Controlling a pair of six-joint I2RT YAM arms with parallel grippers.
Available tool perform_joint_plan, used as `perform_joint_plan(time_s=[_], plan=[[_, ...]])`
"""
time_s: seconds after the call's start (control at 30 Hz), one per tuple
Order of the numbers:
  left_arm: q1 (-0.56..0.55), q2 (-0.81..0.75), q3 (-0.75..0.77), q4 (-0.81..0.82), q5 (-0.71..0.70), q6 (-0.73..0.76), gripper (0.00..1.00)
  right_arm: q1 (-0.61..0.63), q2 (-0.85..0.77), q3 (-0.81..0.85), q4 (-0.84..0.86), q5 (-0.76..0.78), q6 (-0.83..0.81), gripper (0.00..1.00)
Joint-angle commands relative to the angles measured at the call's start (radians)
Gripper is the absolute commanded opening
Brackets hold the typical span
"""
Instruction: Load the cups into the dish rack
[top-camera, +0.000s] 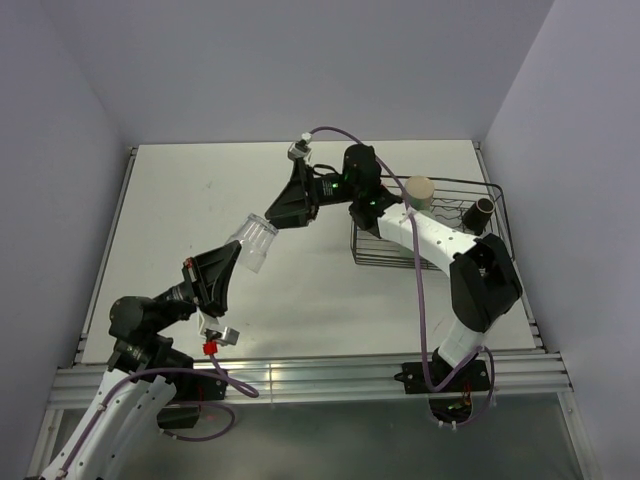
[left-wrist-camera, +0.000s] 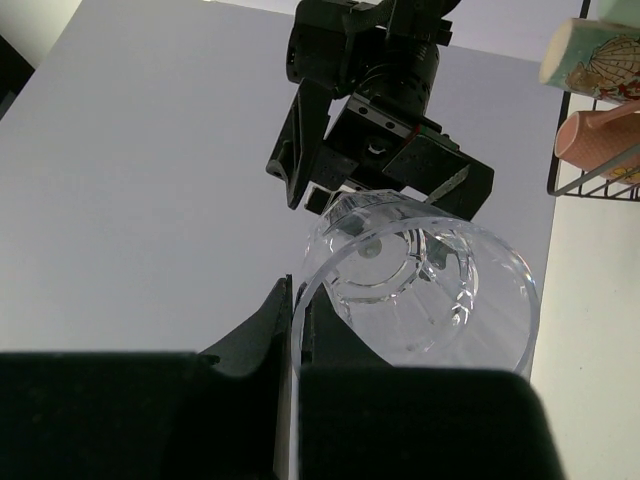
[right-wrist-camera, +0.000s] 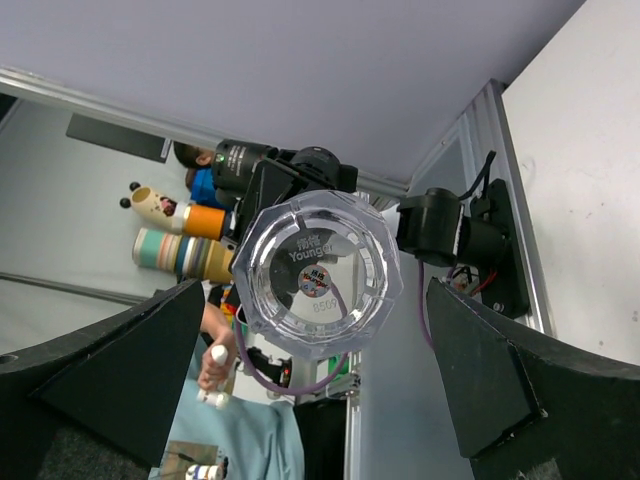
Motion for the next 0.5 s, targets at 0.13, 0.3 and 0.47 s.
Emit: perform_joint_plan(time_s=[0.13,0.3,0.47], plan=[[-0.003,0.008,-0.004,0.077,0.041,0.043,0.0,0.027,0.001,0.069,0.019,-0.027,-0.027,1.0],[-0.003,0.008,-0.011,0.071,0.05,0.053,0.0,0.043,-0.015,0.072,-0.013,-0.035,-0.064,1.0],[-0.003,0.004,-0.014,0.071,0.053,0.057,0.0,0.064,-0.031,0.072,-0.085,-0.044,-0.147,1.0]])
